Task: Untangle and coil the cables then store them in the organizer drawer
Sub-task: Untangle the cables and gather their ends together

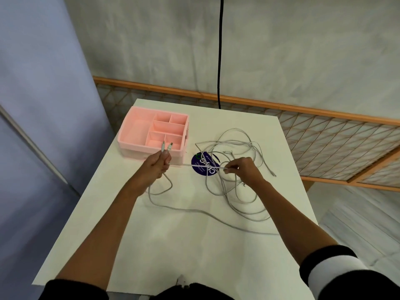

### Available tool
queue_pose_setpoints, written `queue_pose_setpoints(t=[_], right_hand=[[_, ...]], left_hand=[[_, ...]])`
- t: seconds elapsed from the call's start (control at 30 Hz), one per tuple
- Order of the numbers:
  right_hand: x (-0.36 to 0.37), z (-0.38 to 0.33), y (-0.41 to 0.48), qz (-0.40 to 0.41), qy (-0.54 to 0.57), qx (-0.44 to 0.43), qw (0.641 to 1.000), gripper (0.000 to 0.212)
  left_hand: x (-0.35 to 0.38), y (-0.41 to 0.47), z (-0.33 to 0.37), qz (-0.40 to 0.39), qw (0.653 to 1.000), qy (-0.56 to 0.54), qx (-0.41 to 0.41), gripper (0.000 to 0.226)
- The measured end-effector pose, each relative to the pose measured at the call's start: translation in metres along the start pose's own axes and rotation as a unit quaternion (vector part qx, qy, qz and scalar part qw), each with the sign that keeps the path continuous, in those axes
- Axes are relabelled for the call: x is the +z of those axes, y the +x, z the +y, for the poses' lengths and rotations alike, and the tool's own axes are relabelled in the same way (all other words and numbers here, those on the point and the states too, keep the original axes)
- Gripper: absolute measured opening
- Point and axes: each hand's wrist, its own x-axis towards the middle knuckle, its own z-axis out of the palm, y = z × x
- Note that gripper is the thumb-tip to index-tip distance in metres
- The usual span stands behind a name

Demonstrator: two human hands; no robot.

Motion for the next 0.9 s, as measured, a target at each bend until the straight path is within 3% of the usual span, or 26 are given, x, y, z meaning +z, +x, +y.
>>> queue_pose_setpoints(t=[0.17,0.9], right_hand=[[-0.003,0.024,0.002,0.028,-0.027,0.038,0.999,0.013],[-0.02,0.079,-0.025,0.08,-0.086,0.144,0.983,0.007]], left_hand=[[-0.017,-0.01,0.002,0.024,0.997,-0.073,0.012,0.034],[-0.061,-0.018,0.001,0.122,0.983,-0.131,0.04,0.04]])
